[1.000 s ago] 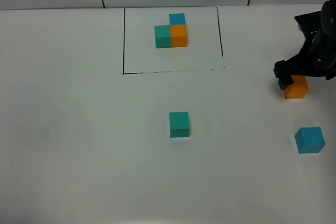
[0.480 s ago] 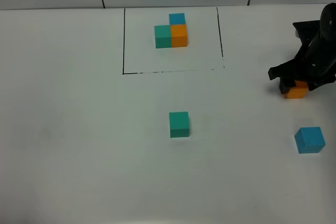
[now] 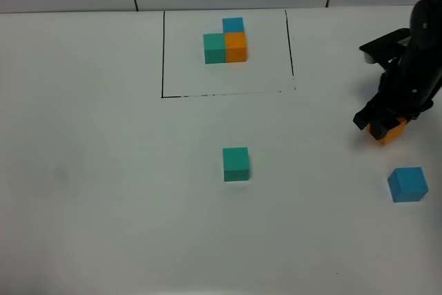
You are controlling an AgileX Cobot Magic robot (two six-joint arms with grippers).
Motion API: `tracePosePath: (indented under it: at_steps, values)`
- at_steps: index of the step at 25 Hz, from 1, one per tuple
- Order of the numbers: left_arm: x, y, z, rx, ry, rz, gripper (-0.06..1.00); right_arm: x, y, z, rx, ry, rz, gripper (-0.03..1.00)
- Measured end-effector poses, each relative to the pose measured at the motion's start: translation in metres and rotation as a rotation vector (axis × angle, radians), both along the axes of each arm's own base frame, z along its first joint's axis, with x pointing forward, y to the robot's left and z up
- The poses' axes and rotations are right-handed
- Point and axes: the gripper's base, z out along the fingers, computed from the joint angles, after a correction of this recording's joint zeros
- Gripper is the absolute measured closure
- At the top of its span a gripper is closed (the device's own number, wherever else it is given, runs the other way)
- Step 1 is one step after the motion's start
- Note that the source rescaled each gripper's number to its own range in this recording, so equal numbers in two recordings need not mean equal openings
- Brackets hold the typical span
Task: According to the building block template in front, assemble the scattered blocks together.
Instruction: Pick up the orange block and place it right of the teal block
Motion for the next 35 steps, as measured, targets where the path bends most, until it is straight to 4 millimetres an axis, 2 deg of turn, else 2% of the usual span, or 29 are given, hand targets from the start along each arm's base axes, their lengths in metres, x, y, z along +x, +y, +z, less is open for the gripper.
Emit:
tracePosePath:
  at_steps: [4,9,13,16,19,26,31,35]
  values:
    - [0.000,0.000,0.000,0.000,0.000,0.000,0.26,-0.018,0.052,0.016,-0.015,0.011,0.303,0.94]
    - [0.000,0.000,0.000,0.000,0.000,0.000,0.26,-0.043,0.097,0.011,-0.049,0.064,0.594,0.94]
    - [0.000,0.000,0.000,0.000,0.000,0.000,0.26,-0.054,0.129,0.010,-0.055,0.001,0.786,0.94]
    - [0.000,0.000,0.000,0.000,0.000,0.000,0.26,-0.054,0.140,0.009,-0.051,-0.053,0.886,0.94]
    - [0.000,0.000,0.000,0.000,0.000,0.000,0.26,-0.054,0.145,-0.003,-0.020,-0.029,0.941,0.94]
    - [0.000,0.000,0.000,0.000,0.000,0.000,0.26,-0.049,0.158,-0.022,0.045,0.004,0.932,0.94]
    - [0.000,0.000,0.000,0.000,0.000,0.000,0.26,-0.040,0.165,-0.024,0.058,-0.001,0.902,0.94]
    - [0.000,0.000,0.000,0.000,0.000,0.000,0.26,-0.041,0.169,-0.025,0.052,0.002,0.910,0.94]
